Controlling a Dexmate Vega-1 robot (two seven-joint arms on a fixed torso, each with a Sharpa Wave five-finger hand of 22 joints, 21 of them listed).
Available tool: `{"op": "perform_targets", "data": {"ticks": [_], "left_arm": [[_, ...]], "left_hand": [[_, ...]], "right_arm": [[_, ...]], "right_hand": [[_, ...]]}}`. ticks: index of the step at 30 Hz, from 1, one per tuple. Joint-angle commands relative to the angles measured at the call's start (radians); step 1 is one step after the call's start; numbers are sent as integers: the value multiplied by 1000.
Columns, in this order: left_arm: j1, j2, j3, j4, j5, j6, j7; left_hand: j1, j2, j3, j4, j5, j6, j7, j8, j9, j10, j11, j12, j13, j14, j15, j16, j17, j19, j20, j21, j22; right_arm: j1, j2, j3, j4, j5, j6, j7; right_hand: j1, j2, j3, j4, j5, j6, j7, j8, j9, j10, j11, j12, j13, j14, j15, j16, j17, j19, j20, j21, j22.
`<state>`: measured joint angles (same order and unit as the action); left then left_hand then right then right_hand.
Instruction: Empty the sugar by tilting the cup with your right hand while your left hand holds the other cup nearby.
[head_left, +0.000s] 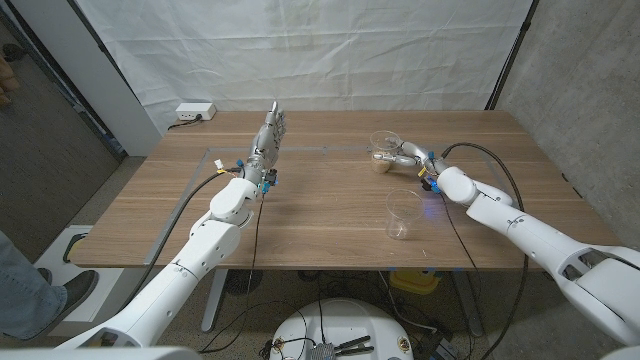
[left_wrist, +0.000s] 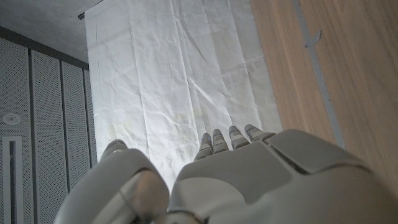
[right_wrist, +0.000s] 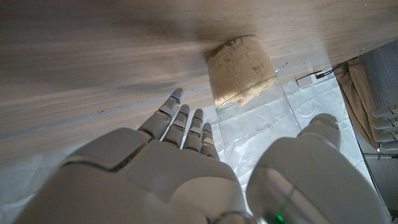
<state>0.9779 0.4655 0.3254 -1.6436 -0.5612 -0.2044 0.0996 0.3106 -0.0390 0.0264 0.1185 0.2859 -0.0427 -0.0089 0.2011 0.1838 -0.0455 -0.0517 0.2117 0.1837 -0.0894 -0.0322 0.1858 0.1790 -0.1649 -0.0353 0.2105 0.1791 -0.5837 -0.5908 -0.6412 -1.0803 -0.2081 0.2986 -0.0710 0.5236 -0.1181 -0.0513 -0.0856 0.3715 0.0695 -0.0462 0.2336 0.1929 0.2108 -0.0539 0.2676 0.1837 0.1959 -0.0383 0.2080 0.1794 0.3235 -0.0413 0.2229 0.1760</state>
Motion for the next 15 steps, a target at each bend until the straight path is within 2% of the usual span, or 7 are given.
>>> {"op": "perform_targets", "data": {"ticks": [1,6,10,13,15], "left_arm": [[2,-2,-3,0,0,-3,5],[2,-3,-3,-4,2,-7,5],[1,-2,-2,-6,3,-5,6],[1,-3,-1,-7,2,-4,6],[1,-3,-1,-7,1,-4,6]], "left_hand": [[11,1,-4,2,4,3,0,3,4,6,1,-3,5,6,2,5,3,-17,-30,-2,3],[12,2,-5,2,4,3,1,3,4,6,-1,-4,5,5,2,4,3,-17,-29,-2,3],[12,4,-6,2,4,3,0,3,4,6,0,-4,5,5,2,4,3,-18,-29,-2,3],[12,4,-6,2,4,3,1,2,4,6,1,-4,5,6,1,4,3,-18,-28,-3,3],[13,5,-6,2,4,5,1,3,4,6,2,-4,5,7,1,4,3,-18,-28,-3,3]], "right_arm": [[-2,19,-4,33,6,30,-16],[-9,22,-5,31,-6,40,-46],[-15,22,-4,26,-12,45,-62],[-16,22,-6,26,-12,43,-60],[-19,24,-6,23,-16,39,-69]], "right_hand": [[19,7,-3,-6,11,40,-22,16,4,39,-9,12,4,34,-48,8,2,28,-44,11,5],[27,14,-3,-8,15,66,-36,21,4,61,-17,16,4,59,-53,10,2,48,-43,14,6],[38,23,-5,-10,19,100,-62,26,5,92,-50,22,4,86,-56,9,3,93,-29,25,8],[50,29,-4,-12,22,138,-82,35,6,115,-62,27,4,102,-61,8,4,122,-22,31,9],[56,33,-3,-14,24,149,-83,37,6,125,-68,29,4,114,-66,8,4,139,-22,35,10]]}}
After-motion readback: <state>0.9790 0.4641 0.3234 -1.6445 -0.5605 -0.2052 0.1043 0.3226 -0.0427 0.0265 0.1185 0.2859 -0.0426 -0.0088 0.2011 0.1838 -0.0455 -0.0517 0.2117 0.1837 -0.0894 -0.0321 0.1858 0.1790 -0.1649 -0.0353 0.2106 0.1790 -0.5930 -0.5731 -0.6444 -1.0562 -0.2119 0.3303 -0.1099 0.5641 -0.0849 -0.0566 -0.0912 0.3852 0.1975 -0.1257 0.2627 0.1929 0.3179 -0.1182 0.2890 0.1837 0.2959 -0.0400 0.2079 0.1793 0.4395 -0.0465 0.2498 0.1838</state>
